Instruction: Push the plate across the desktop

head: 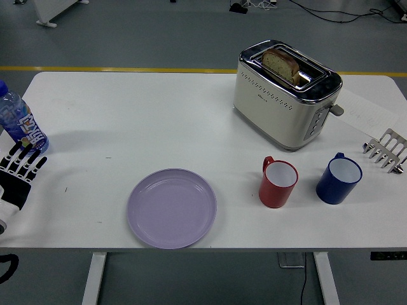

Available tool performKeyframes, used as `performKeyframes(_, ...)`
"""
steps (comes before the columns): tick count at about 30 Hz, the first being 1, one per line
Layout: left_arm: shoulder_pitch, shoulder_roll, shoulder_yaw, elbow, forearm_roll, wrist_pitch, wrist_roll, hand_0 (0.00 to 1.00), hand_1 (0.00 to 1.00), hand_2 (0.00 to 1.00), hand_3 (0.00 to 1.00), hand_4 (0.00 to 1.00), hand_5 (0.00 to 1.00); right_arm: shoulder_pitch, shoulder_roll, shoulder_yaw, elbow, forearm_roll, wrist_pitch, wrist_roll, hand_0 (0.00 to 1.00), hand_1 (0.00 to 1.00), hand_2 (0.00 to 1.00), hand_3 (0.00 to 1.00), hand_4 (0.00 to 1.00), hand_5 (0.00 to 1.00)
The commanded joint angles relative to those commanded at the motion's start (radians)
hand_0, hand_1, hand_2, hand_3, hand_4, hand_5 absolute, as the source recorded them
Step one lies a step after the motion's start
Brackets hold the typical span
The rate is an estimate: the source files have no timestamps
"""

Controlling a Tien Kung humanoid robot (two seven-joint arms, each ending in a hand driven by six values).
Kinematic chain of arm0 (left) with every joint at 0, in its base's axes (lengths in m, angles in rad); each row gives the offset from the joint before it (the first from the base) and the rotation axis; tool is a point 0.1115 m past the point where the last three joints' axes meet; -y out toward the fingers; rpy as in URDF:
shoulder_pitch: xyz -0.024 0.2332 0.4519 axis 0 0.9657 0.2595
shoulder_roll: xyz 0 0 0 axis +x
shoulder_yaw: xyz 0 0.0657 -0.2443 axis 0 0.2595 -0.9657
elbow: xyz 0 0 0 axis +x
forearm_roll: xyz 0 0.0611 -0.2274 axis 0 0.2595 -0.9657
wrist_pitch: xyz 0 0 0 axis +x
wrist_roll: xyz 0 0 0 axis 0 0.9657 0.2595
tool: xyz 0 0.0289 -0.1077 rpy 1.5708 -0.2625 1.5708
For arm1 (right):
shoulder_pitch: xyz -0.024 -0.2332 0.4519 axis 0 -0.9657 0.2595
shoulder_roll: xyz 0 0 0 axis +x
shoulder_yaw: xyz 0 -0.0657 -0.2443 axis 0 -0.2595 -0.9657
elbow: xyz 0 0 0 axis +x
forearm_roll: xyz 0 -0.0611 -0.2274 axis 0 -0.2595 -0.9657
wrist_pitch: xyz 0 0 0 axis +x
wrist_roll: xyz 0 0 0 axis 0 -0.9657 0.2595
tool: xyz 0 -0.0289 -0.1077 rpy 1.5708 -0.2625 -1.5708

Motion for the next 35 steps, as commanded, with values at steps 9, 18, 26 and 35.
performKeyframes(9,0.001,0.010,0.016,0.003,0.003,-0.001,-0.002,0.603,0.662,0.629,0.583,0.489,0.998,-0.010,0.000,0.007,0.001,-0.010,0.001,0.001,0.598,0.594,0.671,0.636,0.207,0.491)
performKeyframes(18,0.003,0.022,0.027,0.008,0.008,-0.006,-0.003,0.603,0.662,0.631,0.578,0.471,0.998,-0.016,0.000,0.011,0.002,-0.017,0.002,0.000,0.598,0.594,0.671,0.637,0.207,0.490)
performKeyframes(26,-0.004,0.028,0.044,0.009,0.006,-0.008,-0.004,0.606,0.663,0.632,0.581,0.467,0.998,-0.016,0.000,0.011,0.001,-0.016,0.000,0.002,0.598,0.594,0.672,0.637,0.207,0.490)
performKeyframes(35,-0.011,0.033,0.047,0.008,0.005,-0.011,-0.006,0.608,0.663,0.634,0.581,0.470,0.998,-0.008,0.000,0.004,-0.001,-0.004,-0.004,0.004,0.598,0.594,0.672,0.637,0.206,0.489)
